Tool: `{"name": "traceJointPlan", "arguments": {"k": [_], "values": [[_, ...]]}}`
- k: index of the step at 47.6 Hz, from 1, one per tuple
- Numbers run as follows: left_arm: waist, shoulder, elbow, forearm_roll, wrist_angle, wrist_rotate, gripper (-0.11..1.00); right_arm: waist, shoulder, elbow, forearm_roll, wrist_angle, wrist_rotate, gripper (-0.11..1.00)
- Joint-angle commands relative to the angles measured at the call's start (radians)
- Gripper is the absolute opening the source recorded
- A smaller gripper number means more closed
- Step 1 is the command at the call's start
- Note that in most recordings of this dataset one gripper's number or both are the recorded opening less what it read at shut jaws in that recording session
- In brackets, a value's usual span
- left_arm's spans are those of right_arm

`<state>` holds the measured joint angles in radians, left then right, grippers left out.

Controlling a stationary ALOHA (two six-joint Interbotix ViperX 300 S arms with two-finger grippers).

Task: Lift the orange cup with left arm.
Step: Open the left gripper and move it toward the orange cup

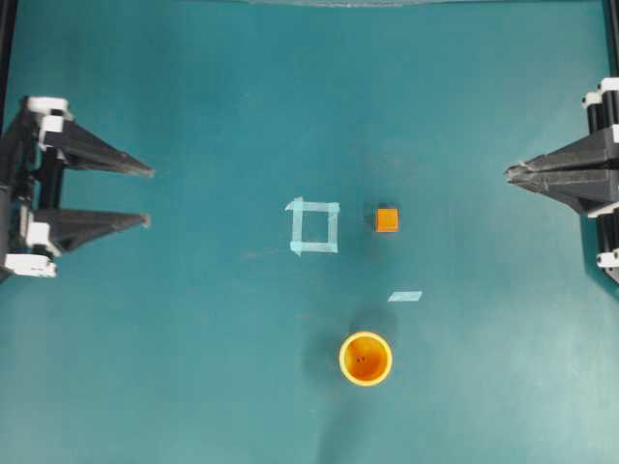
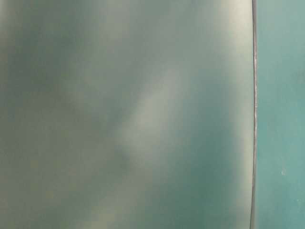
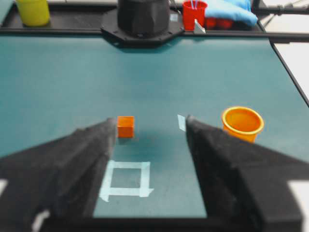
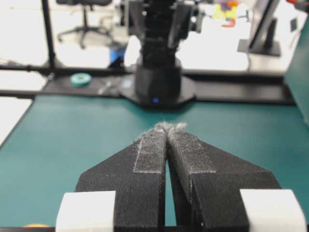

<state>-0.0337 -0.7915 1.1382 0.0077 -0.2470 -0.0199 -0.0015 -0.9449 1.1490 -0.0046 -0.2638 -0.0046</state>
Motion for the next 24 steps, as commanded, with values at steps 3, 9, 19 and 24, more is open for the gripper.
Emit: {"name": "traceJointPlan", "arguments": {"k": [3, 9, 19, 24], "values": [[-0.023, 0.081, -0.046, 0.003, -0.049, -0.002, 0.62, 0.0, 0.005, -0.028, -0.002, -0.006, -0.002, 0.0], [-0.049, 0.178, -0.084, 0.002, -0.061, -0.003, 0.67, -0.002, 0.005, -0.028, -0.002, -0.005, -0.002, 0.0], [-0.089, 0.357, -0.179, 0.002, -0.051, -0.003, 0.81, 0.0, 0.005, -0.028, -0.002, 0.005, -0.002, 0.0], [-0.106, 0.454, -0.25, 0.002, -0.025, -0.003, 0.85, 0.0, 0.003, -0.028, -0.002, 0.006, -0.002, 0.0]]}}
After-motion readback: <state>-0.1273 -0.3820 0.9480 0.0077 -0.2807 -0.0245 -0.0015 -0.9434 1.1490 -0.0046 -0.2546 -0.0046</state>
